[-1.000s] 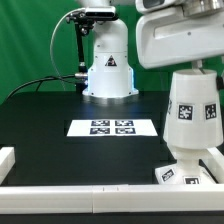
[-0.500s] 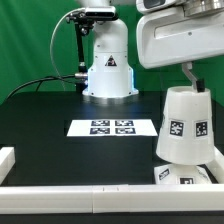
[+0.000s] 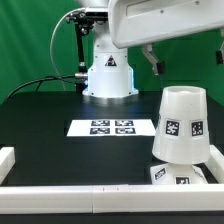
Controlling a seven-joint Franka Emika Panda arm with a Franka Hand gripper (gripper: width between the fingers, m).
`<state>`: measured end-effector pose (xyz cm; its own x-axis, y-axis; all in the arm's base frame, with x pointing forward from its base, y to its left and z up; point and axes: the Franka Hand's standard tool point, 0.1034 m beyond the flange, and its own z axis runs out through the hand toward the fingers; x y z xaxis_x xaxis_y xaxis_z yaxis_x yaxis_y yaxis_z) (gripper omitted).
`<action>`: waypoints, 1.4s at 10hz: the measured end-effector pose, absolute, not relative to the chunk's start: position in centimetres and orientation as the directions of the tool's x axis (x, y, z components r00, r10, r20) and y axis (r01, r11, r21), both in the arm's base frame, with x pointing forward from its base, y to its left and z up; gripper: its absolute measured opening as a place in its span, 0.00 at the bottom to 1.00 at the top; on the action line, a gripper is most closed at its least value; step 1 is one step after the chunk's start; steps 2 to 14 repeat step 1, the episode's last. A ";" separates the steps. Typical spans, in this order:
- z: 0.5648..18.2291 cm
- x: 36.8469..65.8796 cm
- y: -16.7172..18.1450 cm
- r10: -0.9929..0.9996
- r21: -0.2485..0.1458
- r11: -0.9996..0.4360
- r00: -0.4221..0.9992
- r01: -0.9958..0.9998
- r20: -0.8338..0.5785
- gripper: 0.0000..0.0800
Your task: Assemble lamp
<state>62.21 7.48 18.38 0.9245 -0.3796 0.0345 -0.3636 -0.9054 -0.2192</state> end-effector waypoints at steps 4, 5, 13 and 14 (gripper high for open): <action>18.3 62.2 7.5 -0.379 -0.219 -0.906 0.925 -0.363 0.034 0.87; 18.3 62.2 7.5 -0.379 -0.219 -0.906 0.925 -0.363 0.034 0.87; 18.3 62.2 7.5 -0.379 -0.219 -0.906 0.925 -0.363 0.034 0.87; 18.3 62.2 7.5 -0.379 -0.219 -0.906 0.925 -0.363 0.034 0.87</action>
Offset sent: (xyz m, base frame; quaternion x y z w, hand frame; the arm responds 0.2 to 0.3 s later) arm 0.0000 0.0000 0.0000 0.0000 0.0000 0.0000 1.0000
